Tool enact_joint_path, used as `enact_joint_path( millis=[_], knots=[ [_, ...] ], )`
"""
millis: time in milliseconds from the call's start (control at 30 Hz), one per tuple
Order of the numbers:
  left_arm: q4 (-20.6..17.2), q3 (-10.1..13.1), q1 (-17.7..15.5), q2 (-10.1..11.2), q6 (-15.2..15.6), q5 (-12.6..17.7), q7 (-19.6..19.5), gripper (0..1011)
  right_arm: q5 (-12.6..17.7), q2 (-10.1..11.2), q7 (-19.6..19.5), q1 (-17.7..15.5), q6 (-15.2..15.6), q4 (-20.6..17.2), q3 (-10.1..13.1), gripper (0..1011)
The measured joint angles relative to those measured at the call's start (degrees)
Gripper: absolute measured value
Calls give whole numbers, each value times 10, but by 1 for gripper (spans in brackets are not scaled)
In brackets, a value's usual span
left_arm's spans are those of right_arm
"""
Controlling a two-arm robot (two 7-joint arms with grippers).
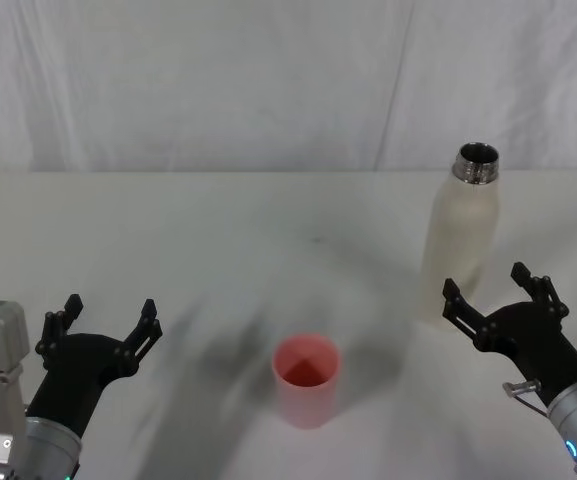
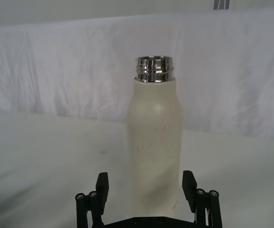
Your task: Grasp the thermos with one hand and pour water into the cup lid.
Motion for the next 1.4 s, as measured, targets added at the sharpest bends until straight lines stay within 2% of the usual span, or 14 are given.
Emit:
enact_joint_path(
  millis=[500,1000,1400],
  knots=[
    [0,0,0,0,0,0,0,1001,-10,5,3,21,14,35,-5,1000],
    [0,0,0,0,0,0,0,1001,-8,-11,0,54,10,88,-9,1000],
    [0,0,0,0,0,0,0,1001,-9,-17,0,78,8,112,-12,1000]
  ],
)
